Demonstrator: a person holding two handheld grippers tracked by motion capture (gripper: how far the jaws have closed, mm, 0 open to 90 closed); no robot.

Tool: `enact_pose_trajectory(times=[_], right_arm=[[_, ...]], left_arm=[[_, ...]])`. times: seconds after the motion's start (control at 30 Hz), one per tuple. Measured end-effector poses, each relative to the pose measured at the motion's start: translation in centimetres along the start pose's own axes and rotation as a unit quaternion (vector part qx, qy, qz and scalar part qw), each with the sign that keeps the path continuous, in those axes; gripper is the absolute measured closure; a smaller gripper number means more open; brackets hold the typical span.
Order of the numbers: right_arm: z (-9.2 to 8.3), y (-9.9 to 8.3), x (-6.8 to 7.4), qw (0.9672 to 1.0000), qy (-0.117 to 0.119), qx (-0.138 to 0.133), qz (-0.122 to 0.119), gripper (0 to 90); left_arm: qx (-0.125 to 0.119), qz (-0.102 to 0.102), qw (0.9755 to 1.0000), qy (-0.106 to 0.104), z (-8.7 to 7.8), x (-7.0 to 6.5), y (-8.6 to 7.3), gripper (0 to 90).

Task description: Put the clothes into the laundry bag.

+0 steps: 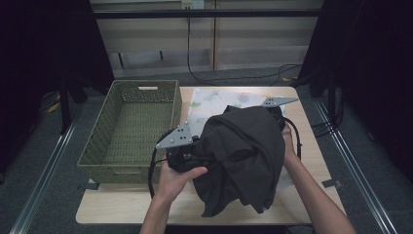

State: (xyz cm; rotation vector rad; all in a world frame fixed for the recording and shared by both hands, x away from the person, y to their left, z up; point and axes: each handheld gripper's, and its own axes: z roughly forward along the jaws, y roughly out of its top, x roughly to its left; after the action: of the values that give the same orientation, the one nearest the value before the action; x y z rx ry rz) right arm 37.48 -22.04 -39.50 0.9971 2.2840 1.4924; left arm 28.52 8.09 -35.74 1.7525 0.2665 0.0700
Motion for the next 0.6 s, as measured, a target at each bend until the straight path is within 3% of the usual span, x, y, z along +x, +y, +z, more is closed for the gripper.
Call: enact_pose_trajectory(times=[0.17,0.47,0.6], right_arm=[[0.0,0.1,0.1,1.0000,-0.001,0.000,0.000,90.0],[-0.4,-0.1,-0.5,1.0000,-0.002,-0.003,0.007,90.0],[-0.3,-0.2,-0.5,1.0000,-0.002,0.001,0.008,90.0]], left_arm=[[0.011,0.017,0.9998,0.005,-0.1,-0.3,-0.7,60.2],[0.029,0.009,0.9996,-0.001,0.6,-0.6,-3.6,60.1],[0.023,0.004,0.9997,-0.007,0.9,-0.3,-4.6,60.1]])
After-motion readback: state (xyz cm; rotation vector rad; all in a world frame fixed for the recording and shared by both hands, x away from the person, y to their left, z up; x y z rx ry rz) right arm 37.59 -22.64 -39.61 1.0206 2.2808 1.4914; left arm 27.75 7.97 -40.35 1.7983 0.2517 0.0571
